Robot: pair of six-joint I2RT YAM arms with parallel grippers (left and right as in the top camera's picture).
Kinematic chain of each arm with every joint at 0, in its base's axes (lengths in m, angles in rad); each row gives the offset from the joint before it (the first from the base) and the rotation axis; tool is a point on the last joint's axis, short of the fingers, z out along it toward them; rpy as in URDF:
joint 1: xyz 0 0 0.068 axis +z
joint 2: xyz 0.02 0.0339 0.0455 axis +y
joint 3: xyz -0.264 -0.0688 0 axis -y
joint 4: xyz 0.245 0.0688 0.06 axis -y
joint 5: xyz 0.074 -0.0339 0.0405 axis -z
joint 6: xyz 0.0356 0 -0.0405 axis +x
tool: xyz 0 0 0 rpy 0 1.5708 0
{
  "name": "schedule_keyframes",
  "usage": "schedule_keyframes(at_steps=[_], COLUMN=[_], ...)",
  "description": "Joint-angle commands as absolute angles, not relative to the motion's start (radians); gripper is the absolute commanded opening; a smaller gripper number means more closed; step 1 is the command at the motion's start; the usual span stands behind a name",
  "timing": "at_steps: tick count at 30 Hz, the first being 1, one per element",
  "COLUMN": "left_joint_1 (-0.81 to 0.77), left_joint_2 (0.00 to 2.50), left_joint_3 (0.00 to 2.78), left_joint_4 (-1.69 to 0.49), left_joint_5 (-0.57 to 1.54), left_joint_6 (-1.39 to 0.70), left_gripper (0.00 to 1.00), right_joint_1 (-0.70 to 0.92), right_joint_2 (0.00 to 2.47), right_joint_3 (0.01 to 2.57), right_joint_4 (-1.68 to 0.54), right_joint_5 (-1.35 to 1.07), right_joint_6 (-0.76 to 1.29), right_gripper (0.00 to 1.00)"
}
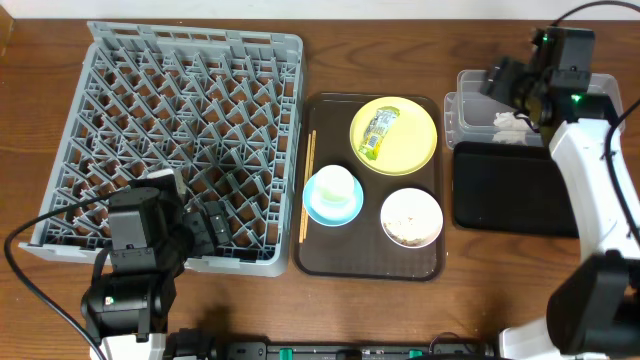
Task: Sort waste into correct bins and load items into the dishwasher
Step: 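Return the right gripper to the plate and grasp the yellow snack wrapper, then move the wrapper with the right gripper and release it into the clear bin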
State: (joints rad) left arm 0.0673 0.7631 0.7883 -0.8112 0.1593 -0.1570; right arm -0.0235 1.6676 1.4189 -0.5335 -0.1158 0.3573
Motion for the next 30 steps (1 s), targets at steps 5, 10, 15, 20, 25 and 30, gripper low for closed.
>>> schedule_keyframes(at_steps=[5, 10, 15, 20, 25, 30], left_joint_1=[0.065, 0.065, 0.065, 0.065, 0.065, 0.065], left_joint_2=[0.763, 0.763, 0.763, 0.763, 0.763, 0.763], left_joint_3=[0.81, 0.81, 0.809, 0.809, 0.809, 0.809], left_joint_4=[-0.815, -0.815, -0.823, -0.83, -0.83, -0.83], left_joint_5=[0.172, 0.172, 0.172, 0.172, 0.172, 0.172], left_joint_6=[-0.161, -0.161, -0.161, -0.161, -0.162, -0.161], left_gripper=[0.95, 0.94, 0.94, 0.94, 0.94, 0.94], right_joint_1=[0.216, 0.33, 0.392, 0.415, 0.432, 0.435], right_joint_2=[1.685, 1.778, 1.885, 1.995, 2.068, 2.086], right_joint_3=[1.406, 1.406, 1.406, 1.406, 1.406, 1.406], right_joint_4=[-0.574, -0.576, -0.564, -0.532, -0.49, -0.472], right_joint_5=[-0.119, -0.01, 0.05, 0.063, 0.063, 0.063], right_joint_6=[0.362, 0.464, 0.555, 0.612, 0.643, 0.643], right_gripper=[0.84, 0.89, 0.88, 0.86, 0.74, 0.61])
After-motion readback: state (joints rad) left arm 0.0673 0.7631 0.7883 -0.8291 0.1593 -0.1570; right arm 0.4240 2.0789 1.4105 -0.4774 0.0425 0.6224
